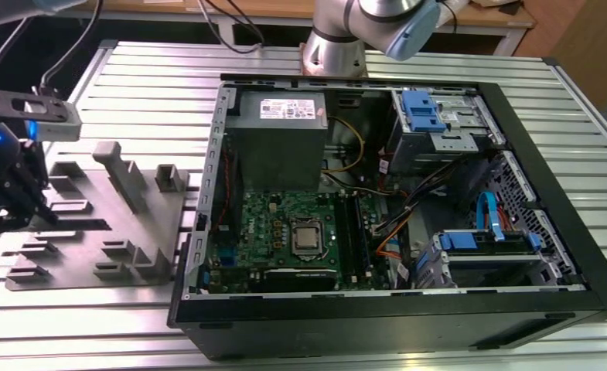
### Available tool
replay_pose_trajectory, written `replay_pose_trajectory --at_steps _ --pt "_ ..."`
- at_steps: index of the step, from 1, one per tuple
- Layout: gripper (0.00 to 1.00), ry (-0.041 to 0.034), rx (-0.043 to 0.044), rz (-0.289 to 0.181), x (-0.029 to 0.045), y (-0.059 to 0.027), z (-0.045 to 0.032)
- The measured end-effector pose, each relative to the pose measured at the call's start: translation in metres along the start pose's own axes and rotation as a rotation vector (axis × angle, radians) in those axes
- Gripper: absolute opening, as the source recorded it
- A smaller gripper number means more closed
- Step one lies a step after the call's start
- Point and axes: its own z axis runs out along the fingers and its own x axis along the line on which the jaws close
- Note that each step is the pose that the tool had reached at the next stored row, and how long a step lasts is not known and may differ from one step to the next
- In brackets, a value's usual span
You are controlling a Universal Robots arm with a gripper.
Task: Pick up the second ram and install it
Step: 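Pick up the second ram and move it above second insertion slot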
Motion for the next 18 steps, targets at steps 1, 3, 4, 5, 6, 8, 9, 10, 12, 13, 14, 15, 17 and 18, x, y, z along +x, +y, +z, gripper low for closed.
replay_pose_trajectory --at_steps 1,3,4,5,6,8,9,10,12,13,14,15,17,18 --pt "0.08 -0.0001 0.0008 0.0 -0.0001 0.0001 -0.0026" --pt "0.08 0.0 0.002 0.0 -0.0002 0.0001 -0.0076" --pt "0.08 0.0 0.0025 0.0 -0.0003 0.0002 -0.01" --pt "0.08 -0.0001 0.0031 0.0 -0.0003 0.0002 -0.0125" --pt "0.08 -0.0001 0.0038 0.0 -0.0004 0.0003 -0.0156" --pt "0.08 0.0 0.0048 0.0 -0.0005 0.0004 -0.021" --pt "0.08 0.0 0.0053 0.0 -0.0006 0.0004 -0.0239" --pt "0.08 -0.0002 0.0062 0.0 -0.0007 0.0005 -0.0265" --pt "0.08 -0.0005 0.0089 0.0 -0.0008 0.0006 -0.0315" --pt "0.08 -0.0006 0.01 0.0 -0.0008 0.0006 -0.0339" --pt "0.08 -0.0008 0.0111 0.0 -0.0009 0.0006 -0.0363" --pt "0.08 -0.0009 0.0122 0.0 -0.001 0.0007 -0.0385" --pt "0.08 -0.0009 0.0137 0.0 -0.0011 0.0008 -0.0435" --pt "0.08 -0.0013 0.0146 0.0 -0.0011 0.0008 -0.0461"
